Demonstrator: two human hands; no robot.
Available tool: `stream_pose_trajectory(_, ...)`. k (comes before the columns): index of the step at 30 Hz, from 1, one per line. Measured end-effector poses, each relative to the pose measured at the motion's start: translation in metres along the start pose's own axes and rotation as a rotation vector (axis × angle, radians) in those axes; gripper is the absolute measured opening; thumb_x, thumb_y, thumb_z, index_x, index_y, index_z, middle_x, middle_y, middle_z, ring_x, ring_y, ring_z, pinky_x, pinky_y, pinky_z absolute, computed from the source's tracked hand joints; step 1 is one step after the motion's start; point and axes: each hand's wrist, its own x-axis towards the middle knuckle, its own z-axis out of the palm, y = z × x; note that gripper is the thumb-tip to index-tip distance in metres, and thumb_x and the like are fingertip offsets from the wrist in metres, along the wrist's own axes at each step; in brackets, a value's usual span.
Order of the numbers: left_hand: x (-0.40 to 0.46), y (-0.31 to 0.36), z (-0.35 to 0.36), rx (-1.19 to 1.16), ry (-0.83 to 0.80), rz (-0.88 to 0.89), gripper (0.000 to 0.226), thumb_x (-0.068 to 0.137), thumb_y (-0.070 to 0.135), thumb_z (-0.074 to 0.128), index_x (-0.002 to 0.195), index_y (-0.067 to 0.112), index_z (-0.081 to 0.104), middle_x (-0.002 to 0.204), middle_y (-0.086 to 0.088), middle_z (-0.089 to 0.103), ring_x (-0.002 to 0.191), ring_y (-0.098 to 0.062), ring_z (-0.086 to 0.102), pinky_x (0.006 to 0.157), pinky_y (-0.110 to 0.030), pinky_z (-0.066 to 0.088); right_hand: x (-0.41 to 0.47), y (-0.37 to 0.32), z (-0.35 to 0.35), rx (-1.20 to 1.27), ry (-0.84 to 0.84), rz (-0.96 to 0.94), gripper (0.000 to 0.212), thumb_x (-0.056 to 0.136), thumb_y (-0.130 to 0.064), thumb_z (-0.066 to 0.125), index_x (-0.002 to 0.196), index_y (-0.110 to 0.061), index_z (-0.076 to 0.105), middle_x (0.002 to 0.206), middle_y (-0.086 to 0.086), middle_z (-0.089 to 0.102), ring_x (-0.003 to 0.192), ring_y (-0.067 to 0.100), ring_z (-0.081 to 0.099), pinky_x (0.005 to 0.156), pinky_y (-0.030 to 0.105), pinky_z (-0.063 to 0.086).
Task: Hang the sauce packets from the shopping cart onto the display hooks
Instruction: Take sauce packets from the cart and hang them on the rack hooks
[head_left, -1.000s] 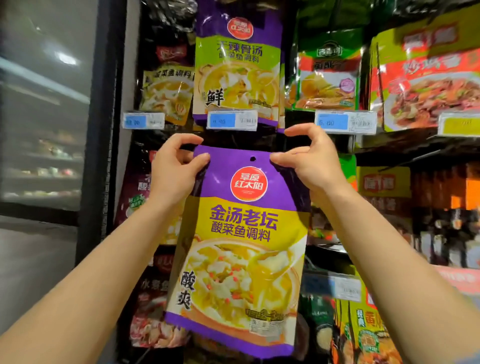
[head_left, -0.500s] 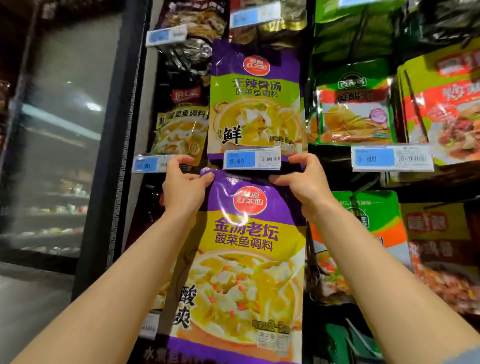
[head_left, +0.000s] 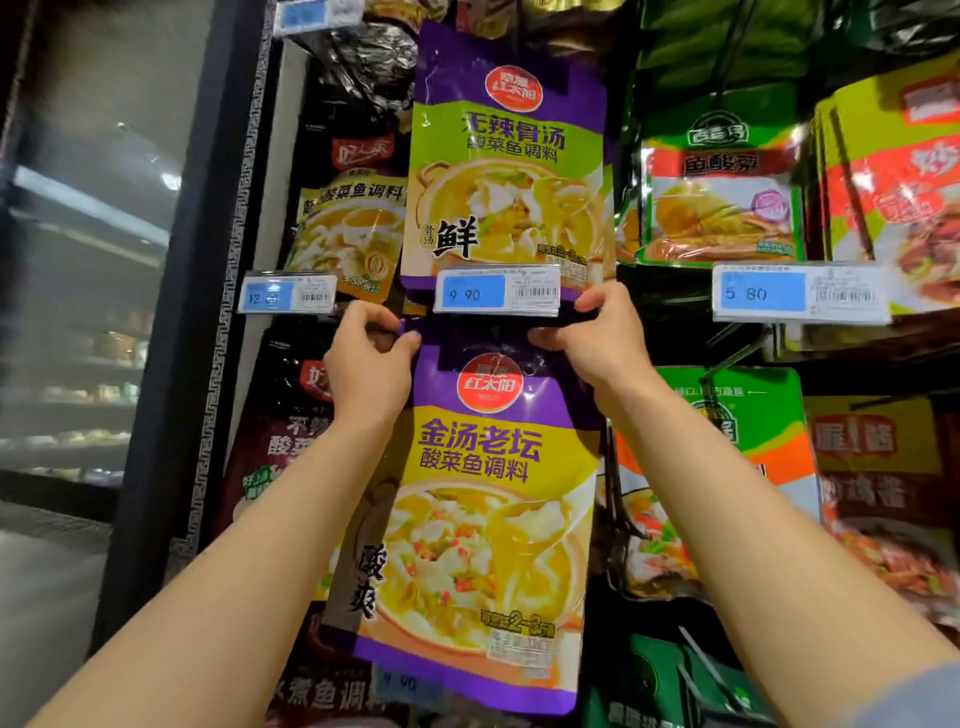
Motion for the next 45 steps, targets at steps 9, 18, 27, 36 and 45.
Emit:
stream_pose_trajectory(9,-0.032,-0.008,-0.016,0.328,-0.278,0.136,0.028,0.084,0.027,0.068,0.110,0.020,0.060,0.109,0.003,0.055,0.101,-0.011,0.049,0.080,-0.019,0.032,-0.020,0.027,0.004,-0.259,0.085,-0.214,0.038,0.082,-0.028,0.070,0.098,-0.014,0.038,0.084,-0.005,0.050,0.081,0.023,0.050,0.066,0.033,0.035)
stream_pose_trajectory(18,-0.094,-0.046,-0.058,0.234,-0.553,0.090,0.085,0.059,0.069,0.054,0.137,0.042,0.030,0.140,0.006,0.038,0.119,0.008,0.035,0.090,0.006,0.020,-0.124,0.052,0.020,-0.800,-0.161,-0.756,0.051,0.080,-0.056,0.042,0.124,-0.033,0.055,0.142,0.002,0.045,0.134,0.025,0.036,0.106,0.066,0.012)
stream_pose_trajectory(27,-0.115,-0.052,-0.074,0.413,-0.498,0.064,0.052,0.094,0.037,0.050,0.143,0.029,0.034,0.154,0.001,0.021,0.140,-0.009,0.018,0.102,-0.015,0.012,-0.098,0.059,0.037,-0.992,-0.471,-0.394,0.078,0.074,-0.084,0.022,0.143,-0.048,0.019,0.158,-0.005,0.004,0.145,0.020,0.000,0.107,0.064,-0.014)
stream_pose_trajectory(36,-0.174,-0.056,-0.154,0.522,-0.530,0.136,0.058,0.090,0.037,0.056,0.141,0.043,0.030,0.154,0.011,0.018,0.141,-0.007,0.017,0.109,-0.029,0.019,-0.078,0.099,0.048,-1.218,-0.583,-0.243,0.083,0.075,-0.079,0.043,0.141,-0.030,0.031,0.146,0.007,0.037,0.135,0.033,0.032,0.104,0.072,0.001)
stream_pose_trajectory(45,-0.204,-0.069,-0.182,0.603,-0.507,0.109,0.062,0.084,0.047,0.050,0.142,0.040,0.028,0.153,0.007,0.022,0.139,-0.010,0.019,0.110,-0.034,0.022,-0.088,0.109,0.047,-1.261,-0.624,-0.204,0.065,0.087,-0.060,0.047,0.142,-0.030,0.029,0.146,0.009,0.033,0.135,0.033,0.030,0.106,0.070,0.009)
